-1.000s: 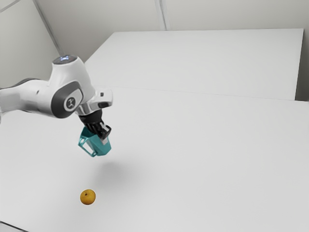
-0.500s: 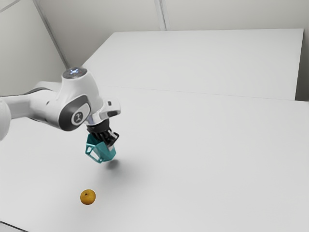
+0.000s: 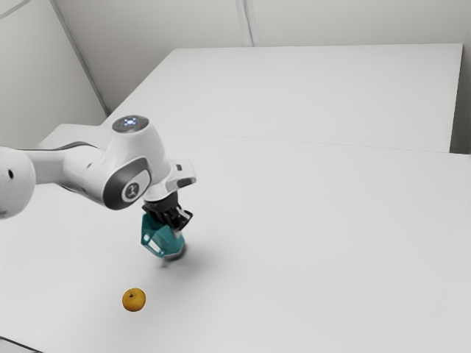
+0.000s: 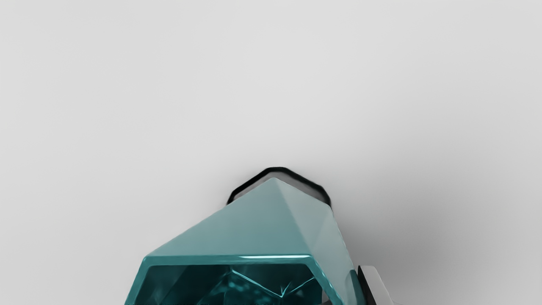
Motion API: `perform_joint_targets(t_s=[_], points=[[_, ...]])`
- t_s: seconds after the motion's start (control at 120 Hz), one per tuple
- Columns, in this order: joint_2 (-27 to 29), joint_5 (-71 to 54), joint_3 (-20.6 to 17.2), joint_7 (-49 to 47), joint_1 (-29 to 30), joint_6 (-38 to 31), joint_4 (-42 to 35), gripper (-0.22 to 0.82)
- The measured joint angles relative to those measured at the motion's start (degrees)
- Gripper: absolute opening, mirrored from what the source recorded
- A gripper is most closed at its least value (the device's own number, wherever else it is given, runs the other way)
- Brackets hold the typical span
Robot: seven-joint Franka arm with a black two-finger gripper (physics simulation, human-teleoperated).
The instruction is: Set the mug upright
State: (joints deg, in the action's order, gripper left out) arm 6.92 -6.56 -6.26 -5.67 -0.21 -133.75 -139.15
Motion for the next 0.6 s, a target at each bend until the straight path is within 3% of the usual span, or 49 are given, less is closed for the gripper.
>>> perform_joint_targets(t_s=[0.45, 0.6], points=[[-2.81, -0.29, 0.00, -3.83, -0.51, -1.64, 0.07, -0.17], [-2.75, 0.32, 0.02, -4.07, -0.91, -2.18, 0.08, 0.08]])
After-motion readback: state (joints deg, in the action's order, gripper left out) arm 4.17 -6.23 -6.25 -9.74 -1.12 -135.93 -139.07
